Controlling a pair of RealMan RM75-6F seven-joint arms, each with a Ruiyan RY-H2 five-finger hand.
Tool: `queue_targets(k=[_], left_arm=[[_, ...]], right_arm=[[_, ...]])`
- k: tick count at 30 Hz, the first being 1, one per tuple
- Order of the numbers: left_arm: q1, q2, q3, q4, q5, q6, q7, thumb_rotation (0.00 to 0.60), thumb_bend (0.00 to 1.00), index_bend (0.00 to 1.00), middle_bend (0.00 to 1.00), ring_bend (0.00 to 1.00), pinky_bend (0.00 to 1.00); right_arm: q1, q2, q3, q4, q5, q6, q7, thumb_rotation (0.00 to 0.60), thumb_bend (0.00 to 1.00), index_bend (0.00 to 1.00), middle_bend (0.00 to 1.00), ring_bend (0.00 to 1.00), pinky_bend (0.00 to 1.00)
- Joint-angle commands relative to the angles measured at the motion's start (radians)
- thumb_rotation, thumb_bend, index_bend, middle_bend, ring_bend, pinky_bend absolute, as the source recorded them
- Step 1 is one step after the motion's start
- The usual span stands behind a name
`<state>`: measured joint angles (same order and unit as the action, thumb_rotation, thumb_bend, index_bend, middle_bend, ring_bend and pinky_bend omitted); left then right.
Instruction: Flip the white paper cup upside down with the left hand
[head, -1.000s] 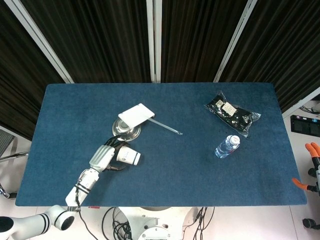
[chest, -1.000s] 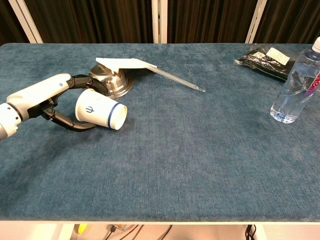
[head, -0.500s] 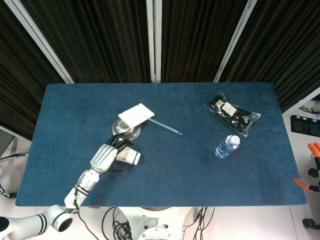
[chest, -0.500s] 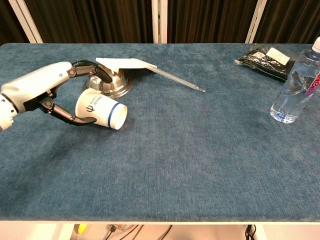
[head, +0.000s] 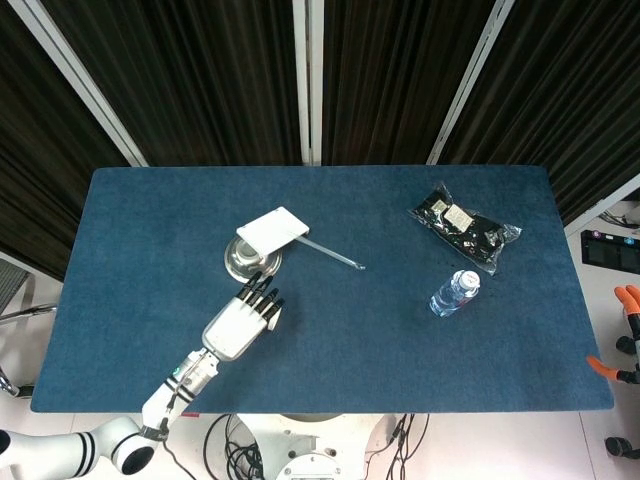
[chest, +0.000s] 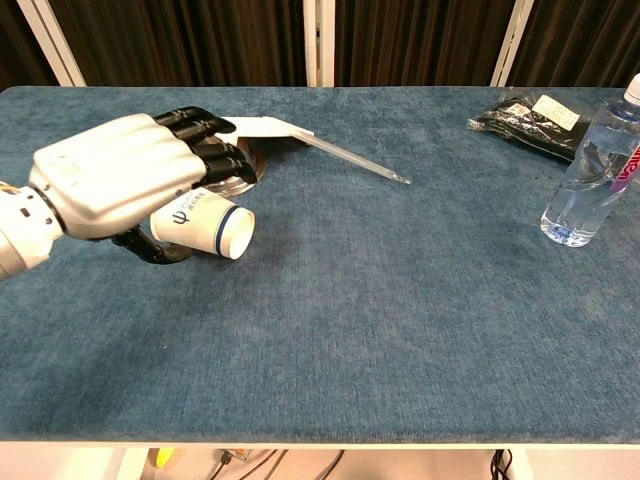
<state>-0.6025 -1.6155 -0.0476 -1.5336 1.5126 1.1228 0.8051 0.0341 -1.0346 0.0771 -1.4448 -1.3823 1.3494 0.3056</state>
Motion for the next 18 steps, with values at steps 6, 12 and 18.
queue_targets(k=[6,12,18], left_arm=[[-0.044,-0.042,-0.024,-0.083,-0.163,-0.075,0.326,0.600,0.20,0.19,0.15,0.00,0.05],[-0.064,-0.068,-0.022,-0.043,-0.176,-0.067,0.386,0.600,0.20,0.20,0.17,0.00,0.05],[-0.079,-0.076,-0.026,-0.034,-0.204,-0.067,0.424,0.600,0.20,0.25,0.22,0.00,0.05]], right_arm=[[0.007,-0.007,0.000,0.009,0.005,-0.018,0.001,0.600,0.06,0.00,0.00,0.00,0.00],[0.007,-0.009,-0.001,0.012,0.005,-0.017,0.001,0.600,0.06,0.00,0.00,0.00,0.00],[0.007,-0.007,-0.001,0.015,0.006,-0.020,0.006,0.600,0.06,0.00,0.00,0.00,0.00]])
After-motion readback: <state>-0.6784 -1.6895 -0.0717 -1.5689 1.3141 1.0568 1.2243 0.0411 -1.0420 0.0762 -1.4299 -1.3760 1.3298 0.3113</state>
